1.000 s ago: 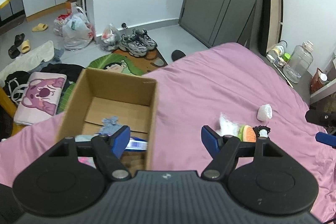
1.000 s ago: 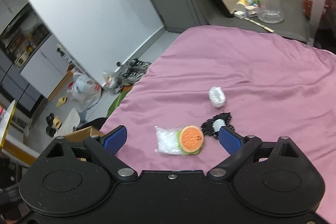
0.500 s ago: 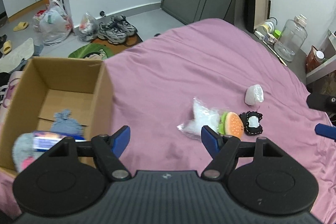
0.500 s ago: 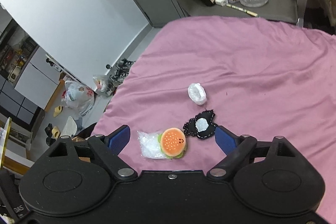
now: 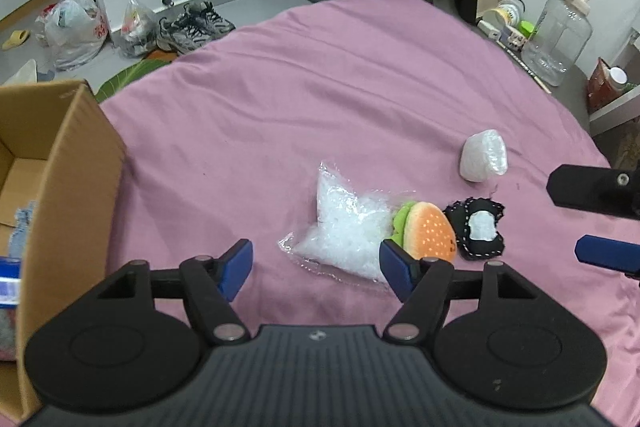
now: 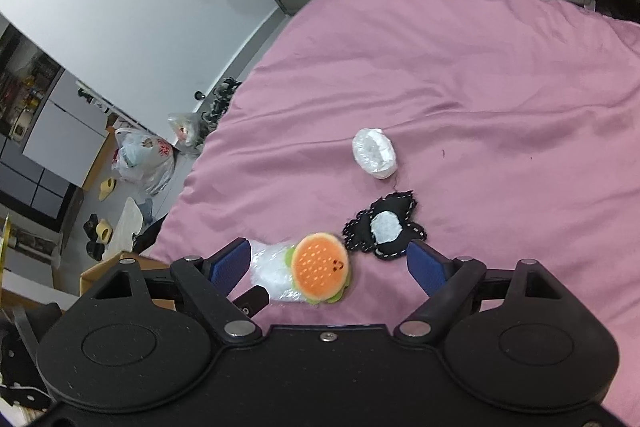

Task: Organize soft objects
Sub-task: 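Grasp the clear bag of white filling with the left gripper while the right gripper grasps the black plush, then carry the filling bag with the left gripper while the right gripper carries the black plush to the box, then open the left gripper over the box while the right gripper releases the black plush into it, then move both open grippers back toward the burger plush and white wrapped ball, then grasp the burger plush with the left gripper while the right gripper grasps the white wrapped ball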

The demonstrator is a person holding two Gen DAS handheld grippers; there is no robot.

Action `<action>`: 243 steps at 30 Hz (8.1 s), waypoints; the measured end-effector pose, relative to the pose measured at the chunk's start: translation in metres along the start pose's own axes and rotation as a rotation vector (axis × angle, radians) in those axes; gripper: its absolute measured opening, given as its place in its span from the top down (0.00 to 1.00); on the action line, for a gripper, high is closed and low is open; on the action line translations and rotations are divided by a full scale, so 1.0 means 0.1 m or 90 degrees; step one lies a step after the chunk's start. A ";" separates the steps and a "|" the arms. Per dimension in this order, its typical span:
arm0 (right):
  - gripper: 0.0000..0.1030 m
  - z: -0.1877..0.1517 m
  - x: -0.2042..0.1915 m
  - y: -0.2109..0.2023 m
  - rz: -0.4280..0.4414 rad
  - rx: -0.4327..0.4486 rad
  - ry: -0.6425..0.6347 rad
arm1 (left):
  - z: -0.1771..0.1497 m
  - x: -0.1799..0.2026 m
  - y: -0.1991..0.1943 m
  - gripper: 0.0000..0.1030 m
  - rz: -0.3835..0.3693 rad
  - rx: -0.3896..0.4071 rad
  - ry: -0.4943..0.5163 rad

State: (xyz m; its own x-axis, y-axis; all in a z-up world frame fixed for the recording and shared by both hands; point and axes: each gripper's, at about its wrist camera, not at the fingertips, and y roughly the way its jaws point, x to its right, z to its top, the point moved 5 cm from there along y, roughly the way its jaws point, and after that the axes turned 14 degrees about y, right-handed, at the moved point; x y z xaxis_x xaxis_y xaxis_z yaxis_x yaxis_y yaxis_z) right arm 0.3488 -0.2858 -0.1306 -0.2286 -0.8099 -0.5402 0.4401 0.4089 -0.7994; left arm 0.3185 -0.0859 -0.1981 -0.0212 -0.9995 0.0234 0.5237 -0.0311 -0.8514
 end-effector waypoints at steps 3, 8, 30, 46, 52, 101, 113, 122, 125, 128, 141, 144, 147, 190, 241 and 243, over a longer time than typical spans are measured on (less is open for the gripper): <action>0.18 0.05 0.05 0.12 -0.007 -0.011 0.009 | 0.03 0.00 0.12 0.32 -0.007 -0.001 -0.009; 0.18 0.14 0.23 0.33 -0.022 -0.030 0.052 | 0.03 0.02 0.29 0.33 -0.009 -0.008 -0.020; 0.81 0.08 0.46 0.73 -0.080 -0.056 0.094 | 0.15 -0.19 0.11 0.73 -0.046 0.023 -0.080; 0.82 -0.07 0.06 0.10 -0.023 0.031 0.025 | 0.04 -0.47 -0.72 0.76 -0.032 0.097 -0.096; 0.82 -0.21 -0.16 -0.03 0.011 0.048 -0.008 | -0.01 -0.70 -1.05 0.76 -0.012 0.121 -0.106; 0.81 -2.05 -2.06 -0.12 0.116 -0.059 -0.363 | -0.79 -2.49 -1.87 0.76 0.058 0.162 -0.239; 0.81 -2.25 -2.07 0.09 0.066 -0.109 -0.385 | -0.78 -2.52 -1.64 0.76 0.016 0.135 -0.225; 0.77 -2.25 -2.07 0.34 0.021 -0.116 -0.393 | -0.73 -2.53 -1.42 0.76 -0.007 0.114 -0.214; 0.67 -2.27 -2.08 0.36 0.025 -0.131 -0.392 | -0.70 -2.53 -1.36 0.76 -0.010 0.109 -0.210; 0.53 -2.28 -2.12 0.30 0.035 -0.128 -0.397 | -0.65 -2.51 -1.31 0.76 -0.009 0.108 -0.201; 0.45 -2.09 -2.10 0.21 0.036 -0.110 -0.374 | -0.54 -2.46 -1.21 0.64 0.024 0.091 -0.173; 0.45 -2.05 -2.09 0.19 0.039 -0.107 -0.369 | -0.53 -2.45 -1.27 0.54 0.030 0.097 -0.176; 0.45 -2.00 -2.08 0.12 0.044 -0.097 -0.359 | -0.51 -2.44 -1.33 0.51 0.042 0.100 -0.180; 0.00 -0.61 -0.99 -0.73 0.066 0.068 -0.133 | -0.15 -1.29 -1.83 0.17 0.107 0.115 -0.062; 0.15 0.45 0.28 0.23 -0.014 0.039 -0.001 | 0.17 0.52 0.32 0.17 -0.014 -0.021 -0.014; 0.15 0.46 0.29 0.32 -0.017 0.031 -0.005 | 0.17 0.52 0.40 0.19 -0.015 -0.020 -0.023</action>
State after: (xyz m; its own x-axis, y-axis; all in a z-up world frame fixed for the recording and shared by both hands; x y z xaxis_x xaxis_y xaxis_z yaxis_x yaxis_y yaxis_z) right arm 0.3958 -0.3153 -0.1594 -0.2343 -0.8233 -0.5170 0.4760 0.3666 -0.7994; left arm 0.3524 -0.1391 -0.2222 -0.0022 -0.9981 0.0621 0.4959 -0.0550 -0.8667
